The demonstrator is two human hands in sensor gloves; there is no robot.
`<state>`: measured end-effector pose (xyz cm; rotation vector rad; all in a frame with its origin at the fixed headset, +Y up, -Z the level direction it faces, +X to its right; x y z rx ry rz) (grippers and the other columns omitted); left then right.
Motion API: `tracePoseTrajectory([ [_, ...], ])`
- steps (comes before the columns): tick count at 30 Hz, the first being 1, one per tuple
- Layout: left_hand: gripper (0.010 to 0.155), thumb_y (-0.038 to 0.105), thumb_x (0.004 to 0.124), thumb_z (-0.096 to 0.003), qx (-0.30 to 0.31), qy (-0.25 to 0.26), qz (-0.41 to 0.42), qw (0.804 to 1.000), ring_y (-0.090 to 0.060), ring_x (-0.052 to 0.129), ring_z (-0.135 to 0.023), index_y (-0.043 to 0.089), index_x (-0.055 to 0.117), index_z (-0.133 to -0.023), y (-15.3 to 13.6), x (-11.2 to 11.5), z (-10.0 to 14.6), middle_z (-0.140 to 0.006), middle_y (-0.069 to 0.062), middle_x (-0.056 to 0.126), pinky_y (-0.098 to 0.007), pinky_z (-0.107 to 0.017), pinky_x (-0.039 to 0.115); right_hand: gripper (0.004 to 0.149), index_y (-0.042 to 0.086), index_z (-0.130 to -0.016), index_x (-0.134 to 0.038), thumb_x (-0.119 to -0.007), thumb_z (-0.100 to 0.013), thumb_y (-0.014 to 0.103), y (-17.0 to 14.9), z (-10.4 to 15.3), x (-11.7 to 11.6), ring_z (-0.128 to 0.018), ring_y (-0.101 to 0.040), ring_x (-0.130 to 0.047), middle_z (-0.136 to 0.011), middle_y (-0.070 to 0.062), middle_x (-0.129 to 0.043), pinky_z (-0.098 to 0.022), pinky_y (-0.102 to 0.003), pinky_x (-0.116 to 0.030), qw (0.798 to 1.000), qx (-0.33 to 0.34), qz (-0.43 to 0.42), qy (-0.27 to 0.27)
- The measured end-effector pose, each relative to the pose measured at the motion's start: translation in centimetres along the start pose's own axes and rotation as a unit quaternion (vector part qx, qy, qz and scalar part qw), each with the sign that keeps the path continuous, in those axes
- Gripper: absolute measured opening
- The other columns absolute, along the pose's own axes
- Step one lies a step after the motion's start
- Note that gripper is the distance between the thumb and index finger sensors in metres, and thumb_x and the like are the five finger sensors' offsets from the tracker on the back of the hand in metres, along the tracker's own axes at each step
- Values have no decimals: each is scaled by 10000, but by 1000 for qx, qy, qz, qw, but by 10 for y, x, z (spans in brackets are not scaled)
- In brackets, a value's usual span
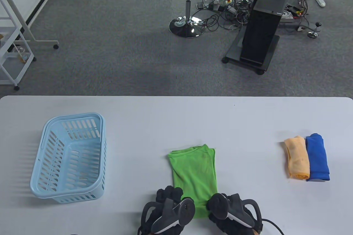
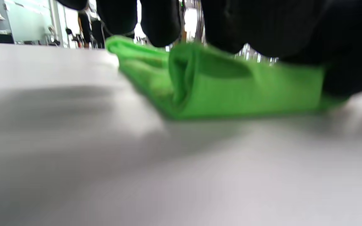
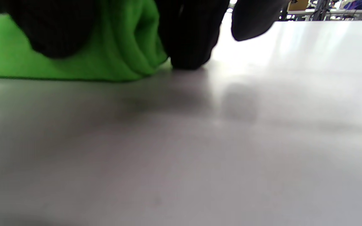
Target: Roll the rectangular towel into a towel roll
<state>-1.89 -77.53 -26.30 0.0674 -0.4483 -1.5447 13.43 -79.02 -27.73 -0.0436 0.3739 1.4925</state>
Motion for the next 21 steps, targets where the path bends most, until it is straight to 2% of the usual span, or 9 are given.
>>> tracePoseTrajectory([
  [4,714,566,783,-330,-13,-69,-31,997,-436,494,-1015,408,578,-995,-1,18,-5,-1092,-129,548,-658,-706,400,552,309,-842,-748,-762,-302,426,-1,0,2,-756,-260,-810,-829,-28,-746,-663,-575,-589,1000,1,-7,-6],
  [7,748,536,818,-325,-28,-70,-34,997,-432,502,-1014,385,554,-1008,-4,21,-6,-1085,-120,558,-659,-706,402,530,303,-827,-783,-741,-310,412,-1,0,3,-709,-256,-852,-787,-28,-793,-655,-575,-605,1000,4,-16,-6],
  [8,728,518,825,-333,-29,-66,-41,997,-429,509,-1013,375,572,-1000,-4,20,-6,-1076,-118,575,-658,-707,405,519,294,-822,-799,-711,-321,402,-1,1,4,-676,-249,-880,-756,-26,-824,-651,-572,-618,1000,5,-16,-3],
  [10,658,485,832,-331,-21,-24,-64,997,-416,588,-987,333,675,-951,-1,15,-8,-1022,-112,675,-655,-693,456,513,282,-811,-815,-692,-326,397,0,1,4,-630,-244,-909,-719,-25,-854,-641,-568,-638,1000,9,-17,-1],
  [13,593,452,807,-355,-23,-27,-61,998,-411,606,-980,309,725,-925,2,15,-8,-1007,-111,701,-651,-693,466,513,284,-800,-828,-685,-325,414,-1,2,4,-597,-235,-929,-691,-17,-876,-631,-560,-656,1000,9,-16,-7],
  [16,572,444,796,-361,-19,-26,-57,998,-407,611,-981,308,752,-915,1,14,-8,-999,-110,718,-650,-693,470,559,283,-838,-793,-698,-313,450,-4,4,9,-675,-242,-899,-759,-16,-835,-652,-576,-614,999,11,-17,-28],
  [18,569,441,794,-363,-20,-30,-45,998,-407,610,-981,304,759,-914,-1,14,-7,-998,-109,718,-650,-693,469,606,274,-882,-745,-706,-309,469,-7,6,14,-777,-268,-825,-855,-42,-746,-668,-605,-558,999,8,-21,-36],
  [21,557,435,791,-363,-22,-28,-31,999,-408,614,-979,299,782,-903,-5,13,-6,-992,-109,730,-649,-692,473,655,261,-926,-670,-706,-308,474,-10,10,23,-847,-276,-748,-919,-49,-654,-684,-616,-518,998,2,-13,-63],
])
Point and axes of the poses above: the tracker on the back of each hand, its own y axis roughly to the thumb side, its own z axis roughly from the fingertips to the wrist, x = y × z, the point moved 5 cm from there along -z, roughly from the wrist to the fingertips
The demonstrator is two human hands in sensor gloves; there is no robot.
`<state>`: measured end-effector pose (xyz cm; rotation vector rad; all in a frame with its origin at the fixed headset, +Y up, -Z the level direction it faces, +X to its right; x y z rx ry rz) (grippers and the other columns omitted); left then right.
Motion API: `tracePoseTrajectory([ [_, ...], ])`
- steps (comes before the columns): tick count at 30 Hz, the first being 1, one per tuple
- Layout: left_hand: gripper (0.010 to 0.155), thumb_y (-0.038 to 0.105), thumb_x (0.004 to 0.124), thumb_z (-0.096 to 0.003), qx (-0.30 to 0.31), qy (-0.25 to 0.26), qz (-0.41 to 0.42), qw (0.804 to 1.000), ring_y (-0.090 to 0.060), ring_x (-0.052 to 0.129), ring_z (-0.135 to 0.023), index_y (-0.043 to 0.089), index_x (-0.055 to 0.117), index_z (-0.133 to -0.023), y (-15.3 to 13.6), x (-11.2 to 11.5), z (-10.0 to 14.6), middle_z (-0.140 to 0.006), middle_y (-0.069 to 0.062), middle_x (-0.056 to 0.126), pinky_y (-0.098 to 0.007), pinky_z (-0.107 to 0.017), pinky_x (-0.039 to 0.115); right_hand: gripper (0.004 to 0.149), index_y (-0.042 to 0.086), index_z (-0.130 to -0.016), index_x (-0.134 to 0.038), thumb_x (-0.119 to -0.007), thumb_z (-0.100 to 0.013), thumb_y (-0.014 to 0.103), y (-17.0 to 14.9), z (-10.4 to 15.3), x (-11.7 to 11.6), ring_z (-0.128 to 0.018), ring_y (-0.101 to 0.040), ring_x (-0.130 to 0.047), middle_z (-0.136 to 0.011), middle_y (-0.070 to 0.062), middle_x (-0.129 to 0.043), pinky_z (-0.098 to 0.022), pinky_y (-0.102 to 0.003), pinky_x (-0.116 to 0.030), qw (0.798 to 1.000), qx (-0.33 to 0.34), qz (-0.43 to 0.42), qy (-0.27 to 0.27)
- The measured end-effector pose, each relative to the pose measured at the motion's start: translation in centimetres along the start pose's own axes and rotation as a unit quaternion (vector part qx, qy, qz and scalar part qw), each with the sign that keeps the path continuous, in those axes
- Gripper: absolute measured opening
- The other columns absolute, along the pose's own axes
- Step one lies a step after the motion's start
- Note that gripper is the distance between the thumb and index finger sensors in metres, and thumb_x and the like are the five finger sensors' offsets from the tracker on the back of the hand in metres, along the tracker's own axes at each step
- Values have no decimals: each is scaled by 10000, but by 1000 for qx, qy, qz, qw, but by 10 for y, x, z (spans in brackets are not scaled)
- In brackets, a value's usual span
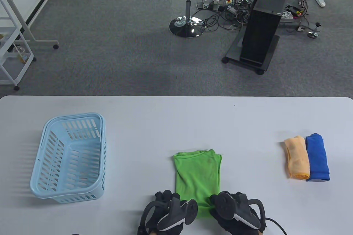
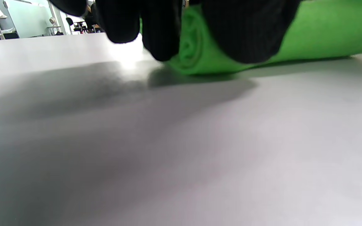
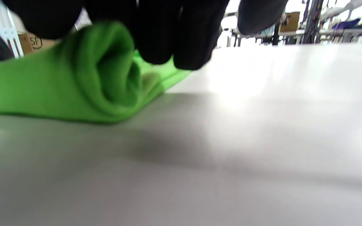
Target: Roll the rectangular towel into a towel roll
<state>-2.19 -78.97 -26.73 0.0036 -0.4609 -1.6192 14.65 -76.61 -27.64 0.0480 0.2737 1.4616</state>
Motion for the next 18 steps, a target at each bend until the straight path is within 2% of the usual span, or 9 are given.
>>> tracePoseTrajectory([
  [4,548,428,783,-365,0,2,20,1000,-406,618,-978,288,804,-894,-3,-1,0,-985,-108,742,-649,-690,476,654,259,-913,-673,-721,-299,477,5,3,5,-868,-281,-718,-935,-51,-621,-689,-620,-502,999,24,-37,-11],
  [9,541,422,765,-366,0,-2,36,999,-405,620,-977,278,820,-884,-5,-1,0,-979,-108,746,-649,-690,475,668,309,-905,-697,-746,-272,519,10,-1,-16,-894,-294,-688,-957,-61,-596,-692,-622,-493,998,29,12,49],
  [12,538,429,753,-363,0,-14,52,999,-414,601,-983,276,846,-870,-6,0,1,-973,-107,755,-651,-692,462,714,331,-935,-624,-767,-262,523,9,-4,-27,-913,-298,-661,-972,-61,-568,-696,-623,-482,996,20,51,77],
  [15,540,431,728,-365,5,-20,58,998,-414,597,-984,264,856,-863,-5,2,0,-963,-107,759,-652,-690,461,706,332,-933,-617,-767,-265,506,9,-5,-28,-912,-295,-661,-966,-55,-574,-699,-616,-485,996,13,58,72],
  [18,542,434,698,-372,6,-21,63,998,-417,597,-981,260,862,-859,-6,1,0,-957,-107,761,-653,-689,460,621,315,-896,-688,-735,-296,467,8,-6,-25,-887,-286,-701,-939,-51,-623,-689,-610,-509,998,15,34,57],
])
Point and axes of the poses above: the tracker on the back of each hand, its own y axis roughly to the thumb side, its own z axis roughly from the fingertips to the wrist, x = y × z, the point moved 5 cm from there along -z, roughly from the wrist to the fingertips
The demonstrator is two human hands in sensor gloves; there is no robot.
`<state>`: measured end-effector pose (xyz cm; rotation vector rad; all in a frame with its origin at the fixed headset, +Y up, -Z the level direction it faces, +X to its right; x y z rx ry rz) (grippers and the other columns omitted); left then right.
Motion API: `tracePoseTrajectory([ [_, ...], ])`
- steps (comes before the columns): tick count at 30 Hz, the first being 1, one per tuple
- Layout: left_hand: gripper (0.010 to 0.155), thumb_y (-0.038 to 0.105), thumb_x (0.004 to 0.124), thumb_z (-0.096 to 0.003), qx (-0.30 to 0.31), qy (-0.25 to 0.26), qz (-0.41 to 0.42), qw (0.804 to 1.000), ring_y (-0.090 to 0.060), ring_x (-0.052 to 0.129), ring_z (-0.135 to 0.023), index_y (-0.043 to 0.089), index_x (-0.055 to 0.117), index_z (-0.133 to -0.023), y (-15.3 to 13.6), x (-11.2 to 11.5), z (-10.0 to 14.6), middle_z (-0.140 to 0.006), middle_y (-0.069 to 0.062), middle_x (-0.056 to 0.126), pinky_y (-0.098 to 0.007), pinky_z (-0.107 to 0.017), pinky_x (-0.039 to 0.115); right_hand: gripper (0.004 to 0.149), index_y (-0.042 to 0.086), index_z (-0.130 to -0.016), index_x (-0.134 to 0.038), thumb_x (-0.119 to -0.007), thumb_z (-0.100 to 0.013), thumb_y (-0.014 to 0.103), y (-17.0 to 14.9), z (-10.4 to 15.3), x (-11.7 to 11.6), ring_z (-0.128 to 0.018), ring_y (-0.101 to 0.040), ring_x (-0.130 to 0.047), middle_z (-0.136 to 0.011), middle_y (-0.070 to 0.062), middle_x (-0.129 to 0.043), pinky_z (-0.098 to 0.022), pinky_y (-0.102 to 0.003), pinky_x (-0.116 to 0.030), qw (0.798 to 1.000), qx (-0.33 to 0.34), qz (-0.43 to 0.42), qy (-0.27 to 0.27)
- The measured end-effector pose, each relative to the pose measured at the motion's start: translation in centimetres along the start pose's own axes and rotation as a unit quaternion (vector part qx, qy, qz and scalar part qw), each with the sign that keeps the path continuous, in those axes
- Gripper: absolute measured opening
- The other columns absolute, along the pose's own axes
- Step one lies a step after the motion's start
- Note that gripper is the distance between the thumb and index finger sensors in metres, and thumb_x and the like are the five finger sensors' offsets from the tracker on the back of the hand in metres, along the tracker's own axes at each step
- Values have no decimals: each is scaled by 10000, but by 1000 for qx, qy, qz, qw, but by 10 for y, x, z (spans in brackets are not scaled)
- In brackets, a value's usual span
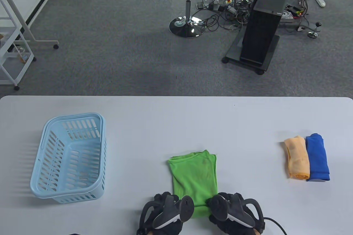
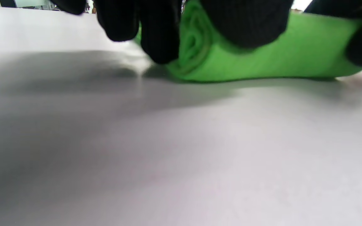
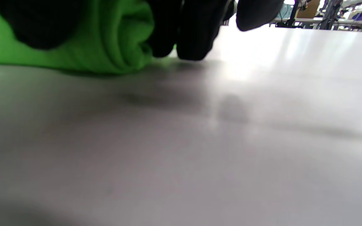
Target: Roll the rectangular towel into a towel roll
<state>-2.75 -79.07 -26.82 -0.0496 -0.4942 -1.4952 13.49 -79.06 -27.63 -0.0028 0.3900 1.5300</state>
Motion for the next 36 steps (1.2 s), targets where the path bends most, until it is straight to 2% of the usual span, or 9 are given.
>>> tracePoseTrajectory([
  [6,583,493,731,-375,-15,7,37,999,-428,585,-984,337,792,-933,-8,-7,5,-1000,-136,731,-652,-691,454,566,326,-867,-761,-677,-316,428,-2,1,3,-879,-287,-715,-922,-46,-656,-690,-617,-500,1000,2,-4,-4],
  [8,622,478,754,-378,-12,42,57,997,-433,568,-986,356,675,-983,-10,-16,10,-1016,-147,692,-655,-692,439,563,320,-863,-772,-658,-323,430,-3,0,2,-881,-290,-711,-923,-49,-654,-690,-618,-498,1000,3,-11,0],
  [11,605,481,771,-367,22,101,37,994,-425,565,-987,444,621,-952,-2,-29,17,-1029,-125,651,-652,-697,436,562,315,-859,-775,-640,-327,435,-3,0,2,-880,-292,-712,-921,-49,-657,-688,-619,-500,1000,3,-15,2],
  [13,636,537,764,-353,63,92,37,993,-426,539,-994,457,597,-961,10,-27,16,-1047,-129,617,-653,-695,425,560,308,-852,-781,-631,-328,439,-3,0,2,-882,-290,-709,-917,-48,-658,-688,-620,-499,1000,4,-19,4],
  [16,697,580,774,-329,50,40,-37,997,-432,503,-1007,365,636,-977,20,-12,9,-1065,-130,582,-660,-699,405,554,286,-825,-805,-617,-331,451,-4,0,1,-896,-293,-683,-920,-47,-643,-687,-619,-498,999,8,-34,12],
  [19,612,534,793,-339,47,38,-87,994,-425,544,-998,390,723,-930,23,-3,4,-1042,-119,651,-654,-696,430,552,256,-796,-821,-600,-336,466,-4,1,-1,-946,-318,-568,-958,-65,-565,-696,-617,-454,999,5,-39,25],
  [27,520,436,756,-367,32,40,-27,998,-418,576,-987,317,846,-865,15,-5,1,-1000,-116,725,-650,-691,446,675,277,-955,-536,-704,-325,450,-3,7,15,-961,-314,-517,-997,-72,-445,-709,-616,-419,997,9,-64,-40],
  [30,516,426,738,-370,28,37,-3,999,-418,572,-987,310,864,-856,9,-4,0,-997,-111,730,-650,-691,442,656,298,-927,-562,-734,-309,436,-2,9,26,-946,-304,-554,-987,-64,-468,-705,-609,-444,993,24,-77,-86],
  [36,523,421,701,-370,25,31,9,999,-427,545,-987,277,889,-837,5,-4,1,-991,-117,729,-651,-691,416,609,338,-878,-663,-733,-286,465,3,9,24,-942,-302,-570,-990,-63,-477,-703,-597,-471,995,38,-39,-89],
])
Point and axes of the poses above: the tracker on the back of each hand, its own y axis roughly to the thumb side, its own z axis roughly from the fingertips to the wrist, x = y × z, the point moved 5 cm from there along -z, roughly from the wrist to the fingertips
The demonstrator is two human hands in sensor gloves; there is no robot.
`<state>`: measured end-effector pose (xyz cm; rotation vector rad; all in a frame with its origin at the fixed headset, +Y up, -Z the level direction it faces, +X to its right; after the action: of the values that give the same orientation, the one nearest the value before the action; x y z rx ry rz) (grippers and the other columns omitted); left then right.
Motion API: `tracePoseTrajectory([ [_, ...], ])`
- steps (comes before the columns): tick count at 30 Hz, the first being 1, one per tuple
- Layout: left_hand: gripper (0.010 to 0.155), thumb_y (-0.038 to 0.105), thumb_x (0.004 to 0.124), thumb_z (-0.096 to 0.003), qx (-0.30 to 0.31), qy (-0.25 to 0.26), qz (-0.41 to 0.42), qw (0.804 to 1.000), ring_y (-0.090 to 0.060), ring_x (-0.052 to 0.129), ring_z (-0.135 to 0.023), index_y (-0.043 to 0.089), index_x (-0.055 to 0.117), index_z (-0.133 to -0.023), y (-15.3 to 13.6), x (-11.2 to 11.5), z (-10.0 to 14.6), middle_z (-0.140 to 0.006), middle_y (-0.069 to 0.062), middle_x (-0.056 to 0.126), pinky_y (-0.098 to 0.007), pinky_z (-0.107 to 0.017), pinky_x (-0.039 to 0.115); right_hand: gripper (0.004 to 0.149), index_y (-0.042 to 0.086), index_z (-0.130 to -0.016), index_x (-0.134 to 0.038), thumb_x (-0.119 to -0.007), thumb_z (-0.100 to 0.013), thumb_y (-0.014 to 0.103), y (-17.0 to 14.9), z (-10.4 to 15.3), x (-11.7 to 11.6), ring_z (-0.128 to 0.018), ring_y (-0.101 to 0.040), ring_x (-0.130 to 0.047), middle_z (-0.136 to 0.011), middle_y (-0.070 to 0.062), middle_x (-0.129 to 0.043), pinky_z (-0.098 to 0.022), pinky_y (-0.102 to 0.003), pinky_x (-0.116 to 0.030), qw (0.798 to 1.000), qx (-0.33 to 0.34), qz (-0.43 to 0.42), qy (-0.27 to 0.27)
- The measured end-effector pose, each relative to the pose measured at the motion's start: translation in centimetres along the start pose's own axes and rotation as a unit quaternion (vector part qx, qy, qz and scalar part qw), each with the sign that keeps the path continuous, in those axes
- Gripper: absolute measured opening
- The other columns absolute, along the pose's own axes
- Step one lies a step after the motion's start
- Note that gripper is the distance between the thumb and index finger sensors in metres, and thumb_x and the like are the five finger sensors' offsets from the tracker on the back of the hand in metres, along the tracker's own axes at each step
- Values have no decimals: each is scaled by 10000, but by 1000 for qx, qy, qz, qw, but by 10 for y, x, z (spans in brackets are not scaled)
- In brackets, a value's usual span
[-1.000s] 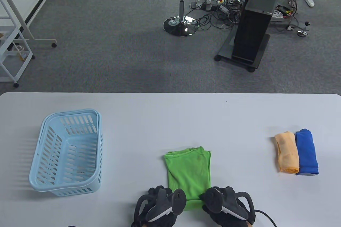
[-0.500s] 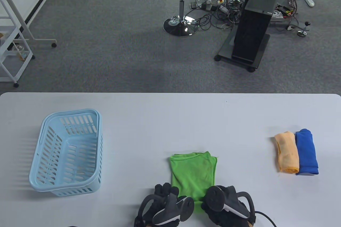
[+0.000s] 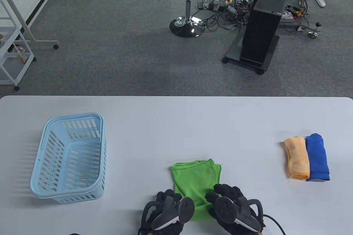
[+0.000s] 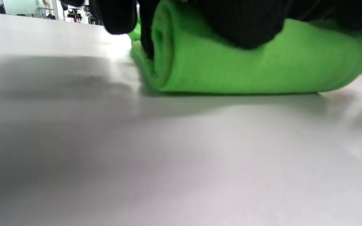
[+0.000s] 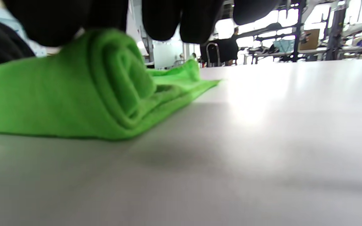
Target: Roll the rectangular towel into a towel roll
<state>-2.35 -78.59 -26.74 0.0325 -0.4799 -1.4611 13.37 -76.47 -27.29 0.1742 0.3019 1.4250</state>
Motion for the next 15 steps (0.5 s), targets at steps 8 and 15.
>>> tracePoseTrajectory([
  [8,533,462,685,-379,8,-5,69,998,-419,576,-970,206,971,-748,-3,-2,1,-965,-113,768,-638,-684,439,752,322,-957,-555,-780,-263,506,3,-3,-29,-975,-336,-493,-1023,-89,-412,-709,-612,-442,991,-14,71,112],
  [15,501,435,778,-381,-4,99,30,995,-417,532,-979,354,739,-874,-3,-28,15,-1011,-126,665,-642,-698,401,631,297,-907,-676,-732,-297,452,-1,-4,-24,-954,-330,-557,-1002,-89,-488,-699,-604,-476,994,-25,36,97],
])
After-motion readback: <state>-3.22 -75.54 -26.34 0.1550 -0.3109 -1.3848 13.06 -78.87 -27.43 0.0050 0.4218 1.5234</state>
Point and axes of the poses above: the tracker on the back of each hand, its own y axis roughly to the thumb side, its own z axis roughly from the fingertips to the wrist, x = y × z, the point moved 5 cm from there along -z, roughly from the wrist to the fingertips
